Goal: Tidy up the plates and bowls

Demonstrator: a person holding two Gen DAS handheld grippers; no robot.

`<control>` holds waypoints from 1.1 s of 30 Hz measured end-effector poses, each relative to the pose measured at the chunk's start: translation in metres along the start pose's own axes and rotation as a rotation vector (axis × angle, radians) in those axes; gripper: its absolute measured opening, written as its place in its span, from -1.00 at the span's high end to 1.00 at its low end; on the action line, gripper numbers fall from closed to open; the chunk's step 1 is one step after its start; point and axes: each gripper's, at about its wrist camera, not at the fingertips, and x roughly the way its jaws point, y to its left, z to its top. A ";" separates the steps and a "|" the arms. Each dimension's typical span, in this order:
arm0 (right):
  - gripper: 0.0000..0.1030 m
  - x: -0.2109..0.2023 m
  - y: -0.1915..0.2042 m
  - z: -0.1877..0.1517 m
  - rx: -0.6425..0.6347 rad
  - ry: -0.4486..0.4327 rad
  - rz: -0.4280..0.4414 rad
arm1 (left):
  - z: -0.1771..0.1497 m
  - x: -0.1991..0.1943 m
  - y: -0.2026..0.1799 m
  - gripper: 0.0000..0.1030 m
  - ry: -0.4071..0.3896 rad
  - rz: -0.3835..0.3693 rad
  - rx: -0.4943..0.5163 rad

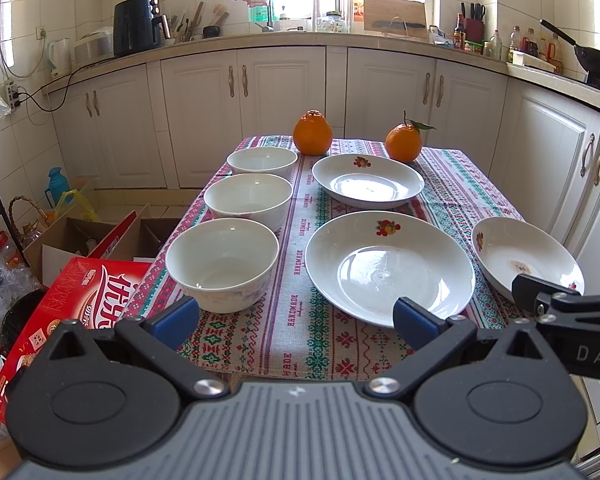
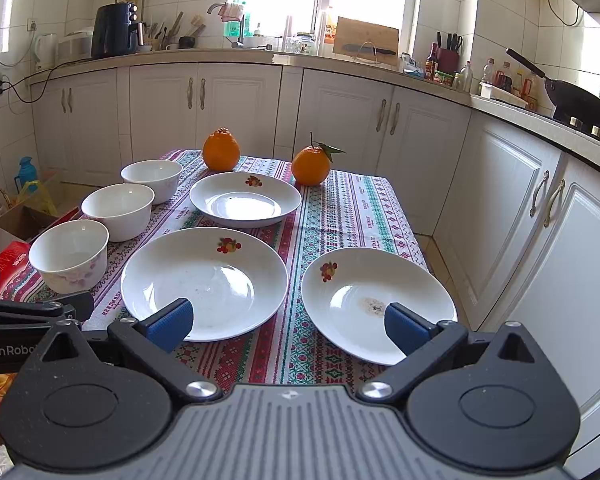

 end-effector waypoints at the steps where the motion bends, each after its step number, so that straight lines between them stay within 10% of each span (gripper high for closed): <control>1: -1.00 0.000 0.000 0.000 0.000 -0.001 0.000 | 0.000 0.000 0.000 -0.99 0.000 -0.001 0.000; 33: -1.00 0.002 -0.001 0.002 0.002 -0.003 0.010 | 0.001 0.002 -0.001 -0.99 -0.001 -0.002 0.000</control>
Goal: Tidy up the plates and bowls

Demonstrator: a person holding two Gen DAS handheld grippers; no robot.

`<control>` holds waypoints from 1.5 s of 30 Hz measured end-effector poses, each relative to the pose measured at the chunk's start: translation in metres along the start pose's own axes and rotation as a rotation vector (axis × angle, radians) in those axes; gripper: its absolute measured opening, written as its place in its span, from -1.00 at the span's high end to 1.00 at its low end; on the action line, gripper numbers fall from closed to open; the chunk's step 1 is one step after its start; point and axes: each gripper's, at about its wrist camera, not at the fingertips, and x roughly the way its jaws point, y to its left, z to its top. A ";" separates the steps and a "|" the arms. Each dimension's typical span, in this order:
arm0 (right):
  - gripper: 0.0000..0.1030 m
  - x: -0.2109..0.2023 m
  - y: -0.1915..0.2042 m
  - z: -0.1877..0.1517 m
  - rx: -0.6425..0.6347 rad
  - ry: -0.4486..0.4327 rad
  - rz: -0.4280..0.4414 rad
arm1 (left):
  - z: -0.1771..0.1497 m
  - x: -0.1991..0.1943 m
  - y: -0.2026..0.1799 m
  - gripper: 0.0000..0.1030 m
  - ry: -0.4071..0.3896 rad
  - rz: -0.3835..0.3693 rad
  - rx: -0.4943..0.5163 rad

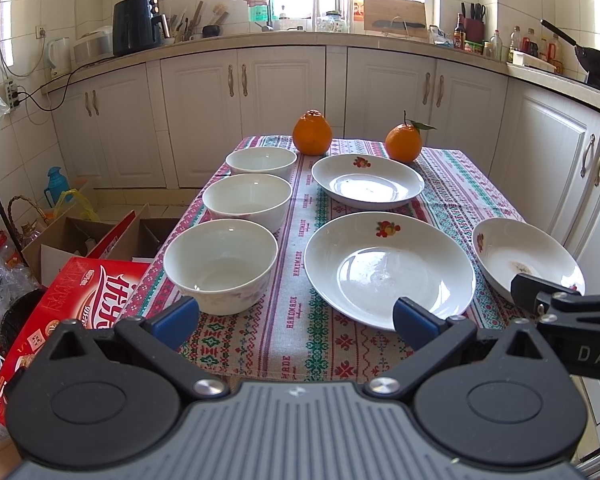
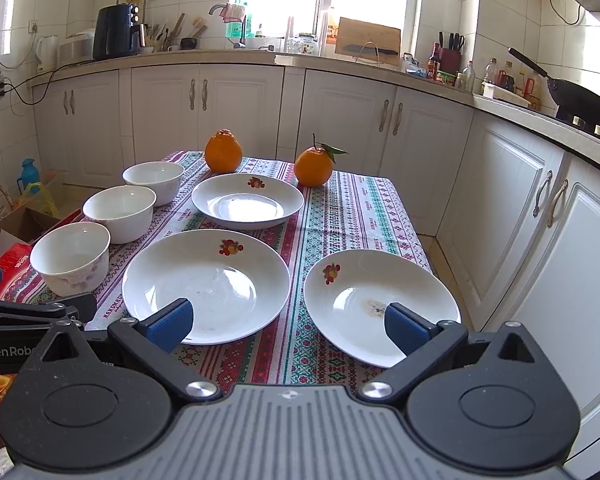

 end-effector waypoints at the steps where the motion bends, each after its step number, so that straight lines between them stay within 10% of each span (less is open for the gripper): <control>1: -1.00 0.001 -0.001 0.000 0.002 0.001 0.002 | 0.000 0.000 0.000 -0.99 -0.002 0.000 0.003; 21: -1.00 0.026 -0.055 0.003 0.026 -0.047 0.043 | 0.026 0.029 -0.016 -0.99 0.026 -0.156 0.110; 45: -1.00 0.105 -0.142 -0.062 0.034 0.193 0.121 | 0.062 0.106 -0.104 -0.99 0.147 -0.362 0.333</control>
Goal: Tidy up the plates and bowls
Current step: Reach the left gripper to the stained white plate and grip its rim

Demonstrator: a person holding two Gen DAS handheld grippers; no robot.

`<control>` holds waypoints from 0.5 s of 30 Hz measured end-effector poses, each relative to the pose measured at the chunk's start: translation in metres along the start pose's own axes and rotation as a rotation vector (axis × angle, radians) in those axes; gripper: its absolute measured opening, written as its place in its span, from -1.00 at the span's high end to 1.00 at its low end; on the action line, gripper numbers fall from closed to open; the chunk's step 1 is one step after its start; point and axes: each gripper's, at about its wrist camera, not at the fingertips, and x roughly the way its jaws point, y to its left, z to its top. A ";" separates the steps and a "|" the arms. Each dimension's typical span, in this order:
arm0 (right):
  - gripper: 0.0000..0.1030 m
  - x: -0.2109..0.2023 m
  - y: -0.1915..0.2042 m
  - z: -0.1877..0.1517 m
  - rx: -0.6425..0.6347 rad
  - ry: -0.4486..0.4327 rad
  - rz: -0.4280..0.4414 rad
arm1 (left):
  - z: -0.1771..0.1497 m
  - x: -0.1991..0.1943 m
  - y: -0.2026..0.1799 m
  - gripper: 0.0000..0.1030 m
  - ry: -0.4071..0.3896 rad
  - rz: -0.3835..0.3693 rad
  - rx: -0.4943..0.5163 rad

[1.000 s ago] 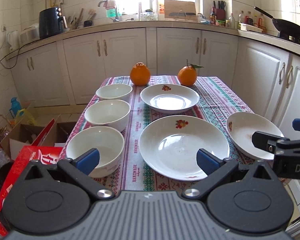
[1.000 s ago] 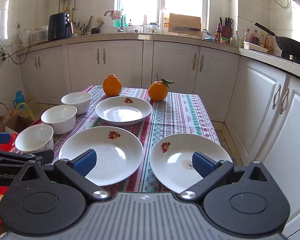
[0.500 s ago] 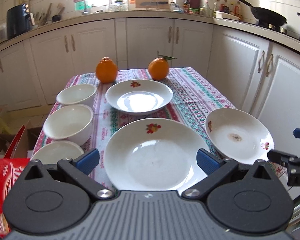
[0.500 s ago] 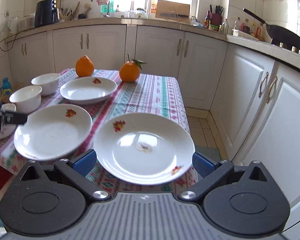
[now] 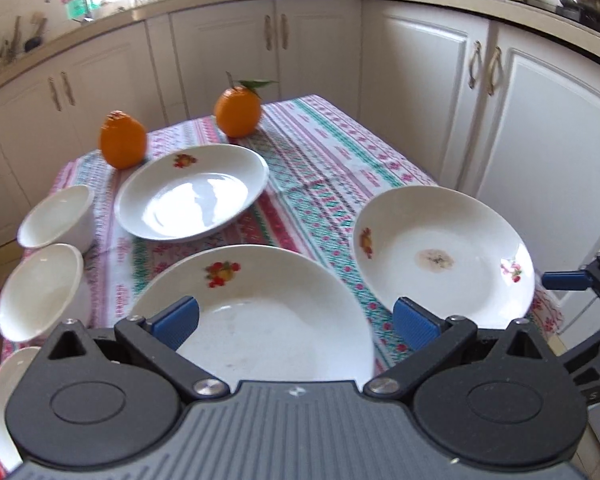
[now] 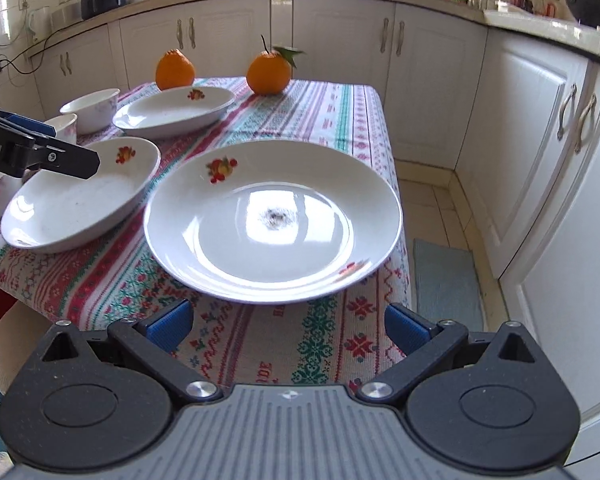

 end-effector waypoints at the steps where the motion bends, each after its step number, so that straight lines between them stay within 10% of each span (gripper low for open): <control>1: -1.00 0.003 -0.001 -0.001 0.000 0.003 0.004 | 0.002 0.004 -0.002 -0.99 0.005 -0.014 0.007; 15: -1.00 0.015 -0.020 -0.006 -0.110 -0.041 0.133 | 0.051 0.066 -0.028 -0.99 0.104 -0.163 0.123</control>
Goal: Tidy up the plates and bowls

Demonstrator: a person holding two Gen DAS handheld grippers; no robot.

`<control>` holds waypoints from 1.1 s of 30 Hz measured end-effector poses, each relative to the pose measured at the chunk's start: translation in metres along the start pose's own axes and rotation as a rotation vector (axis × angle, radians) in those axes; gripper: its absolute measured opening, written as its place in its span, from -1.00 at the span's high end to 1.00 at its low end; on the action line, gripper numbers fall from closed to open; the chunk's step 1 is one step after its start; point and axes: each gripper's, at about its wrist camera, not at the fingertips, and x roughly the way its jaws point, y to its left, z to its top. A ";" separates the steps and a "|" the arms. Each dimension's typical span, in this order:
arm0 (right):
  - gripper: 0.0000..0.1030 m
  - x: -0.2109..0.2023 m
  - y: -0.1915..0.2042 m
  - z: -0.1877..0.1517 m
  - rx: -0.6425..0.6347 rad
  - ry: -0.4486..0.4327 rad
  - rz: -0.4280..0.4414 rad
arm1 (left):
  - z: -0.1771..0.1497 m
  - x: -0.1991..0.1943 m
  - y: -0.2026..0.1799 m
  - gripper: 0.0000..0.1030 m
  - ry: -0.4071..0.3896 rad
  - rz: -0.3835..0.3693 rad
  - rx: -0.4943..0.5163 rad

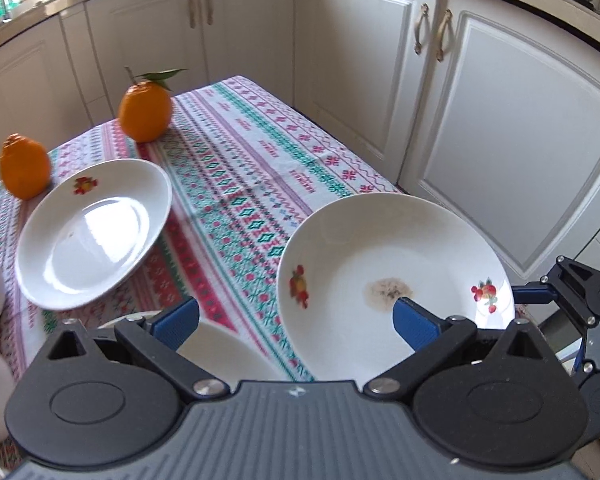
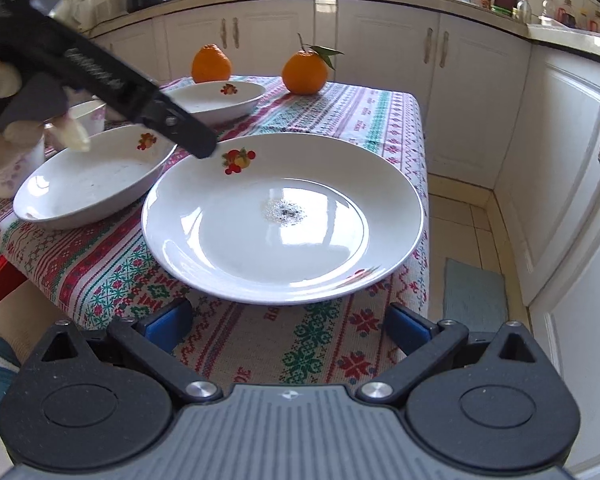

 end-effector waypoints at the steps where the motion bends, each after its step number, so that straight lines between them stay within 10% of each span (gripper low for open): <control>1: -1.00 0.000 -0.002 -0.001 -0.008 -0.013 0.011 | 0.004 0.005 -0.001 -0.98 0.010 -0.012 0.013; 12: -1.00 0.001 -0.011 -0.004 -0.061 -0.069 0.069 | 0.036 0.056 -0.003 -0.93 0.149 -0.132 0.095; 33: -0.76 0.002 -0.014 0.002 -0.110 -0.061 0.112 | 0.048 0.080 0.003 -0.11 0.239 -0.209 0.123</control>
